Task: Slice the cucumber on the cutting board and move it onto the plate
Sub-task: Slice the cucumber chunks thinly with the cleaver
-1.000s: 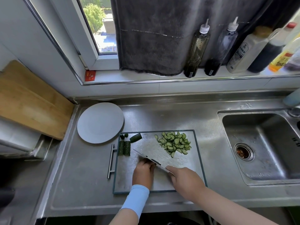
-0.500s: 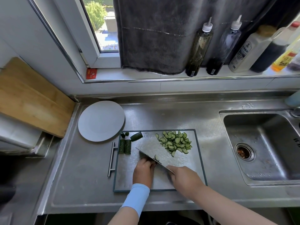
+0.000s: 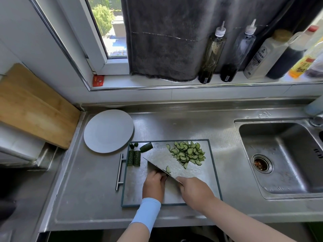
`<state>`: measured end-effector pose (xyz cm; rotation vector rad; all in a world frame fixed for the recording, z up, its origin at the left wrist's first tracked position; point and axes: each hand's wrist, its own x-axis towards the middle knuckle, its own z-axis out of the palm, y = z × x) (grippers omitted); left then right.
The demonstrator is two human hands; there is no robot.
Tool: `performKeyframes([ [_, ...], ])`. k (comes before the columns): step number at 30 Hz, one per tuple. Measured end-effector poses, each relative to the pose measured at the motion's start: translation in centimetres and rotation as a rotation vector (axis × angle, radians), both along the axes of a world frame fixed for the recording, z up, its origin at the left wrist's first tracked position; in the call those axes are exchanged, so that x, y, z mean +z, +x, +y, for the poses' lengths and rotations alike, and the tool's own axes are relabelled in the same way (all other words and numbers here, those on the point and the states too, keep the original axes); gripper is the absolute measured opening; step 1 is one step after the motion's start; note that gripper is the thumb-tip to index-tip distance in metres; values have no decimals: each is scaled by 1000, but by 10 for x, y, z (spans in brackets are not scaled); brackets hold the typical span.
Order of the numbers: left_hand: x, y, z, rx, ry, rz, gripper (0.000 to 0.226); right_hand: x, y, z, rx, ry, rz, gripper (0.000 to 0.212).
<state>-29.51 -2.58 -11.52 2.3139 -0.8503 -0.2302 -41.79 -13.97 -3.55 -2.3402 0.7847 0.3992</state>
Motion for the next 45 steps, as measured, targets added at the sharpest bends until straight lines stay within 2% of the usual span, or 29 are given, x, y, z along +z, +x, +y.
performKeyframes([
  [12, 9, 0, 1, -10, 2, -14, 11, 13, -29, -5, 30, -16, 0, 30],
  [21, -2, 2, 3, -7, -8, -11, 13, 4, -8, -1, 18, 8, -1, 25],
  [27, -5, 0, 4, -23, -15, -46, 12, -1, 5, 0, 18, 7, 13, 34],
  [33, 0, 2, 3, -22, -2, -25, 14, 0, 1, 1, 34, 7, -9, 26],
  [38, 2, 2, 3, -15, 17, 0, 13, 4, -14, 1, 36, -10, -19, 32],
  [45, 4, 2, 3, -20, 2, 1, 16, 9, -26, -4, 29, 8, -9, 25],
])
